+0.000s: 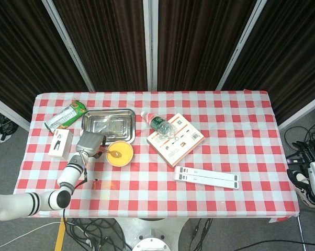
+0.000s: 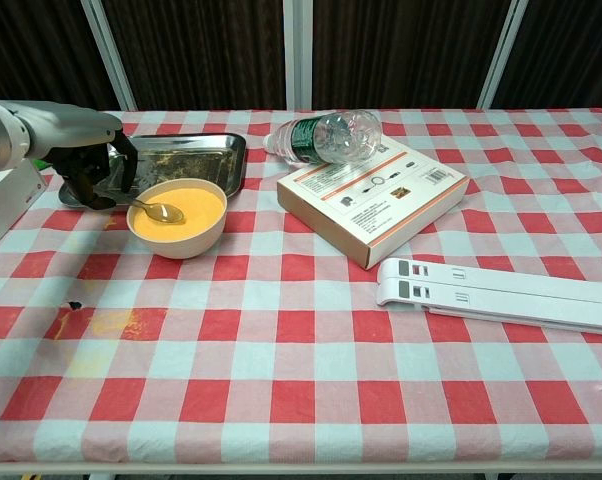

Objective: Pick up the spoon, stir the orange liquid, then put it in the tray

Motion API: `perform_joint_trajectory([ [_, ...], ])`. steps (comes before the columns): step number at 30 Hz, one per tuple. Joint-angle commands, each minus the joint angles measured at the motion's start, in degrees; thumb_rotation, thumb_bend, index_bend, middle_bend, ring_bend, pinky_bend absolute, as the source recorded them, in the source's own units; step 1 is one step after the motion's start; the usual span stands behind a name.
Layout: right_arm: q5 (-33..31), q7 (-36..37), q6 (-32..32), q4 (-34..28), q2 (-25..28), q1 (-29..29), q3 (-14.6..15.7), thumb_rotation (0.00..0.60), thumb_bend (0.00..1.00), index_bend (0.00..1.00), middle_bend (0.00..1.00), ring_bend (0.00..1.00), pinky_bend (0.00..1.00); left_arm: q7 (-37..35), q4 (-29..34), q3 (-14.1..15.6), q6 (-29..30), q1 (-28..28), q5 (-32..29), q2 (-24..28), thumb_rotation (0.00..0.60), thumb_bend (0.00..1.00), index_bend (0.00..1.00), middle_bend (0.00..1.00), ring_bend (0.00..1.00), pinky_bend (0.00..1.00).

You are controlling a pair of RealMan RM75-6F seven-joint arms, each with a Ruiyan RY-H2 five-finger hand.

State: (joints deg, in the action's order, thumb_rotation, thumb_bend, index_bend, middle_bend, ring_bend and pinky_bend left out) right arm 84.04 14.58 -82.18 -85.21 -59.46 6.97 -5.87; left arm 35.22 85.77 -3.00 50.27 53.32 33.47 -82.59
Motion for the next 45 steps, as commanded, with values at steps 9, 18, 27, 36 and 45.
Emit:
perform_joint_trajectory([
  [9,-0.12,0.07,0.15,0.12,-0.09,-0.01,-0.03,0.6,0.25,0.14,0.13,0.02,0.06,-0.07,-0.68,0.05,0.03,0.0,-0.04,-0.33,0.6,0.37,0.57,0.95,0.91,0.94],
  [18,-0.25,0.2,0.2,0.25,-0.14,-0.05,-0.09,0.6,0.25,0.14,0.14,0.02,0.06,0.1,-1.0,0.24,0.11,0.01,0.09,-0.76,0.6,0.39,0.58,0.95,0.91,0.94],
  [27,-0.34,0.29,0.32,0.36,-0.15,-0.1,-0.07,0.6,0.25,0.14,0.14,0.02,0.06,0.18,-1.39,0.19,0.6,-0.16,0.32,-1.02,0.6,0.39,0.6,0.95,0.91,0.94],
  [36,-0.2,0.15,0.13,0.21,-0.12,-0.26,0.03,0.6,0.25,0.14,0.14,0.02,0.06,0.47,-1.09,0.06,1.03,-0.29,0.33,-0.81,0.6,0.39,0.6,0.95,0.91,0.94],
  [45,-0.19,0.05,0.13,0.14,-0.08,-0.33,0.05,0.6,0.25,0.14,0.14,0.02,0.06,0.65,-1.13,-0.14,0.91,-0.21,0.0,-0.85,0.6,0.4,0.64,0.95,0.91,0.94],
])
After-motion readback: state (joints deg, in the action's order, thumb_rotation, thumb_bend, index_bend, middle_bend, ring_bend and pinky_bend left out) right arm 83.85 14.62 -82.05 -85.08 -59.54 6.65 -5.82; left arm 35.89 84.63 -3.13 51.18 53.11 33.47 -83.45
